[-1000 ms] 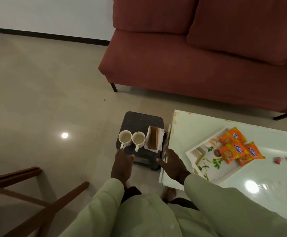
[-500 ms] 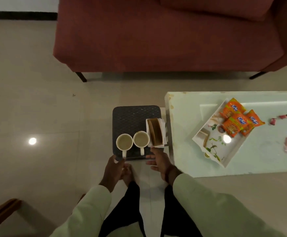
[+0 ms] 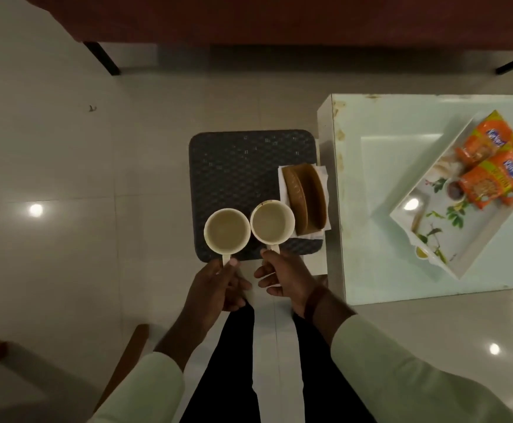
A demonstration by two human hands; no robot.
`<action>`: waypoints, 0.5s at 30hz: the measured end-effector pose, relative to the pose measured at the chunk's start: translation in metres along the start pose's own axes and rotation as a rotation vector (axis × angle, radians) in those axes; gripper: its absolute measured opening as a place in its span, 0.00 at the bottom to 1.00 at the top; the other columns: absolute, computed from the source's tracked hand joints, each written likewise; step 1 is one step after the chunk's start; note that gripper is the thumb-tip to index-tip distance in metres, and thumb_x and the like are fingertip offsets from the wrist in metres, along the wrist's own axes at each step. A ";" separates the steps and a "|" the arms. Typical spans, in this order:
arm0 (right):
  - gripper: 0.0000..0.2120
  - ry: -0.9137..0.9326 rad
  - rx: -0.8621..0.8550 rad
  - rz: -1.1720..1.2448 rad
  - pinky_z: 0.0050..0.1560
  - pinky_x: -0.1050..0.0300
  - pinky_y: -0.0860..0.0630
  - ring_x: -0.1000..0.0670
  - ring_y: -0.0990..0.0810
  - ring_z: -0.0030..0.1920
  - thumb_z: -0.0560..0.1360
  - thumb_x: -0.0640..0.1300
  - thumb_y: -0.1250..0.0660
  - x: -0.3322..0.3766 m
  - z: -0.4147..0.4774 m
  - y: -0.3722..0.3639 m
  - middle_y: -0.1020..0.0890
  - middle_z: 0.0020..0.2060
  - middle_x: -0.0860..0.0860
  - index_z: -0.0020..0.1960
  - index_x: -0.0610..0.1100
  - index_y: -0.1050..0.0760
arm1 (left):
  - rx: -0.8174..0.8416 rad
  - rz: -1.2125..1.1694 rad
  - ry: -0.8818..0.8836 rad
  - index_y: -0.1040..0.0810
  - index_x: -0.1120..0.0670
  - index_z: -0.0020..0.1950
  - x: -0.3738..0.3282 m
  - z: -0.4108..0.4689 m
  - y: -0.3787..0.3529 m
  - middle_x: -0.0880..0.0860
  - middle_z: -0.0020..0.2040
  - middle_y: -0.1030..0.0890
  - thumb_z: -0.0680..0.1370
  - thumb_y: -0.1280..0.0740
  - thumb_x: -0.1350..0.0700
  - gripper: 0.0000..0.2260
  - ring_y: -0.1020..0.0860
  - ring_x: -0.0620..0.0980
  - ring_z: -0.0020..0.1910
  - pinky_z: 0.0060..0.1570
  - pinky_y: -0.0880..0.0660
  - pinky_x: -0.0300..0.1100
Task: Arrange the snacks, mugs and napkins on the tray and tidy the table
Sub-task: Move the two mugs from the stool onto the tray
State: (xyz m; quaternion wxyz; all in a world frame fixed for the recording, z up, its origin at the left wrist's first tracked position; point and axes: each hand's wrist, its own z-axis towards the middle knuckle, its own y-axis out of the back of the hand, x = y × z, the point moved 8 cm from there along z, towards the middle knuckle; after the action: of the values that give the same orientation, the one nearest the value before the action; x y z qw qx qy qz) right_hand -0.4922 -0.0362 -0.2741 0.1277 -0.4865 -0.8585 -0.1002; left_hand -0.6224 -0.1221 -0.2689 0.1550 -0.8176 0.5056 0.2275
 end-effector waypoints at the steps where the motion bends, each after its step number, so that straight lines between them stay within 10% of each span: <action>1: 0.11 0.015 0.006 0.020 0.27 0.66 0.28 0.56 0.23 0.25 0.80 0.49 0.37 0.000 0.002 0.000 0.20 0.31 0.49 0.41 0.46 0.28 | 0.009 -0.011 -0.005 0.25 0.57 0.48 0.001 0.003 0.000 0.55 0.35 0.15 0.82 0.41 0.48 0.13 0.23 0.50 0.25 0.30 0.24 0.42; 15: 0.23 0.083 0.056 0.263 0.27 0.58 0.38 0.51 0.34 0.22 0.78 0.36 0.38 0.012 -0.124 0.055 0.29 0.23 0.46 0.25 0.47 0.31 | 0.037 0.047 -0.226 0.25 0.52 0.34 -0.062 -0.110 -0.012 0.64 0.24 0.24 0.76 0.37 0.46 0.14 0.28 0.54 0.20 0.23 0.32 0.36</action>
State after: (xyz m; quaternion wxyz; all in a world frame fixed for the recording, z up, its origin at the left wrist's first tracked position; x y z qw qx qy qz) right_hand -0.4359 -0.0355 -0.1507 0.1888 -0.5864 -0.7838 -0.0788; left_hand -0.6122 -0.1231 -0.1427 0.2206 -0.7719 0.5079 0.3123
